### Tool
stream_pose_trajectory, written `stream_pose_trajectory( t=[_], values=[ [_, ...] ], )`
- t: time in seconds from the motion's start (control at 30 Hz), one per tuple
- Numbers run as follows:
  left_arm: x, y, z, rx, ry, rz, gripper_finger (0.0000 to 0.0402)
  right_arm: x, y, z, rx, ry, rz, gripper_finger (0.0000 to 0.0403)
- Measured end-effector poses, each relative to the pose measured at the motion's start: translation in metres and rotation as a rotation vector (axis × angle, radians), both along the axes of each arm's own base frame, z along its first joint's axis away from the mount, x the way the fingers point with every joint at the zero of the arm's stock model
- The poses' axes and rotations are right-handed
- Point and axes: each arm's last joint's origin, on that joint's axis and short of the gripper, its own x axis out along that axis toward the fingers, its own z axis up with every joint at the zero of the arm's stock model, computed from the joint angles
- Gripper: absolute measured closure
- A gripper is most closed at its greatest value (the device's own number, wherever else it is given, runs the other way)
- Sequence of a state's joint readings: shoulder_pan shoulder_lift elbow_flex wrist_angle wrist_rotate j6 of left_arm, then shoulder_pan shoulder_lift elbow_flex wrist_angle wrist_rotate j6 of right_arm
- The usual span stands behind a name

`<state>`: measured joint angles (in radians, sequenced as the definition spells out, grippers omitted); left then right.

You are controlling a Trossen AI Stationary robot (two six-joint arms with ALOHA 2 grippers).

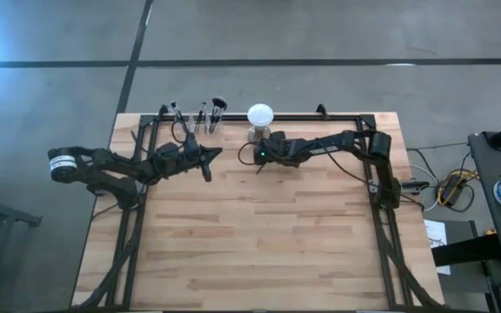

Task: Put items in baskets/containers
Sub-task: Put the liner brush into the middle section of the transparent organizer

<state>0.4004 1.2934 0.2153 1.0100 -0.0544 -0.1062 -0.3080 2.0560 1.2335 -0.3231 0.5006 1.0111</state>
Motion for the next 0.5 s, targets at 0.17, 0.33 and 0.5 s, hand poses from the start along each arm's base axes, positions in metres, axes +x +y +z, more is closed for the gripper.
stream_pose_trajectory(
  t=[0.17,0.33,0.5],
  values=[
    [-0.0006,-0.0003,-0.0007,0.002,0.002,0.000,0.0402,0.0052,-0.0015,-0.0012,0.007,0.033,0.059,0.0287],
    [-0.0009,-0.0004,-0.0011,0.001,0.003,-0.001,0.0402,0.0050,-0.0007,0.0007,0.021,0.051,0.123,0.0342],
    [-0.0009,-0.0004,-0.0011,-0.002,0.002,0.000,0.0402,0.0014,0.0019,0.0054,0.050,0.089,0.177,0.0369]
  ],
)
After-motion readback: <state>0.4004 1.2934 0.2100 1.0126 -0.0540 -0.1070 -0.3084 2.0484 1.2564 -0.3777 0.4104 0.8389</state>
